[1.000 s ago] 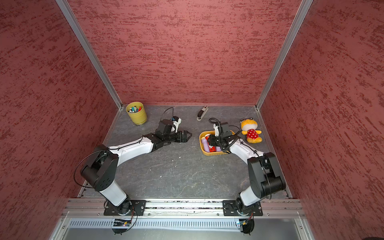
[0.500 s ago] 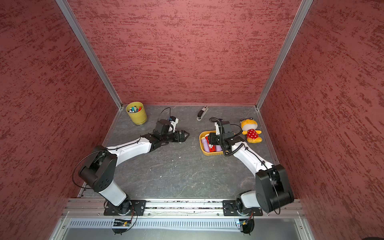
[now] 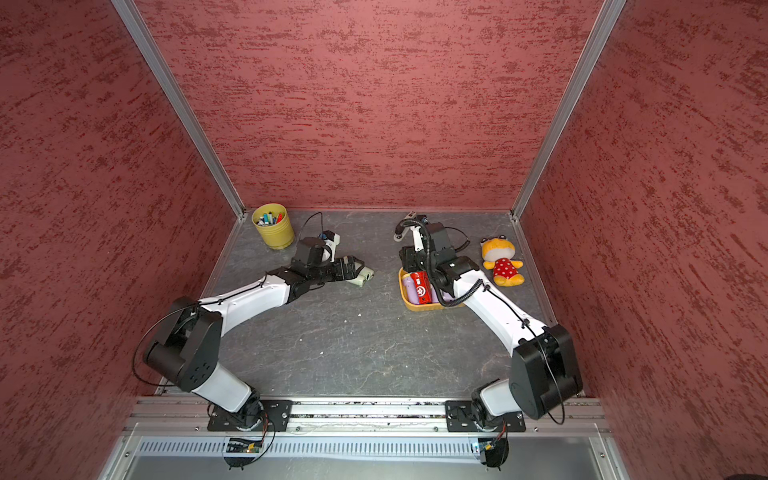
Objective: Put the flashlights into the storage boxes
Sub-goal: Pick up the flashlight from the center of the board.
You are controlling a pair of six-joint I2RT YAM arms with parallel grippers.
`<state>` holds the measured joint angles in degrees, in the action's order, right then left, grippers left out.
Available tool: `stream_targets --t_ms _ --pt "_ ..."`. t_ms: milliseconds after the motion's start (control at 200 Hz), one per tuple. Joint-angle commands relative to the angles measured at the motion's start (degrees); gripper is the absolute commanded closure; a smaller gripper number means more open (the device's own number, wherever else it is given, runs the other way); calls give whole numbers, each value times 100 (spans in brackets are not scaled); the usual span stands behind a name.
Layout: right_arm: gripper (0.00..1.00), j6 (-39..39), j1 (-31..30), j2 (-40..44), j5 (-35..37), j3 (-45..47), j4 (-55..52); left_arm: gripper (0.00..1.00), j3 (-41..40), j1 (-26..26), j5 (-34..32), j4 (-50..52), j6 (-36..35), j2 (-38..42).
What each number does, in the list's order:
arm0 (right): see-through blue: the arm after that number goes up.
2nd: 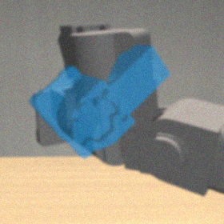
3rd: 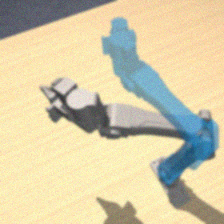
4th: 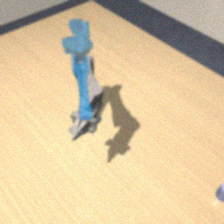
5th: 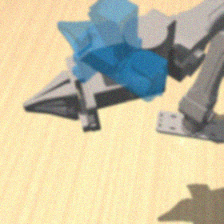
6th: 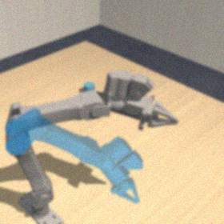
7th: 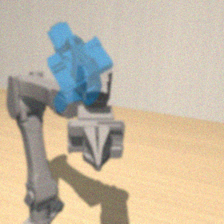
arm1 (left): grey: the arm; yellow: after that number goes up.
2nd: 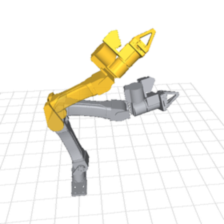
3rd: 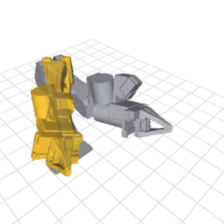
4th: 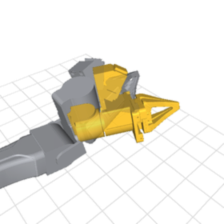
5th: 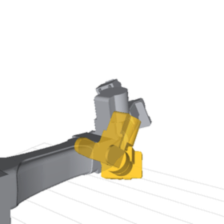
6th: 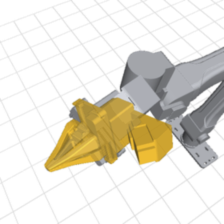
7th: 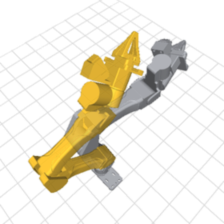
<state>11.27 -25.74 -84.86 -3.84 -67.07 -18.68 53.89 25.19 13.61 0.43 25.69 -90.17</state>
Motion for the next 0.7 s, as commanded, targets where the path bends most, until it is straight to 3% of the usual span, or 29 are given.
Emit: stream_targets --t_ms 0,286,696 --pt "44 -276 -208 -493 82 -375 39 1 -279 -230 -7 87 106 343" --pt "42 -883 -723 -2162 -194 -1758 -104 0 -1025 -1133 -3 181 268 1151" --pt "42 -1836 -1391 -4439 -820 -4392 -1412 0 -1390 -1882 246 126 414 1246"
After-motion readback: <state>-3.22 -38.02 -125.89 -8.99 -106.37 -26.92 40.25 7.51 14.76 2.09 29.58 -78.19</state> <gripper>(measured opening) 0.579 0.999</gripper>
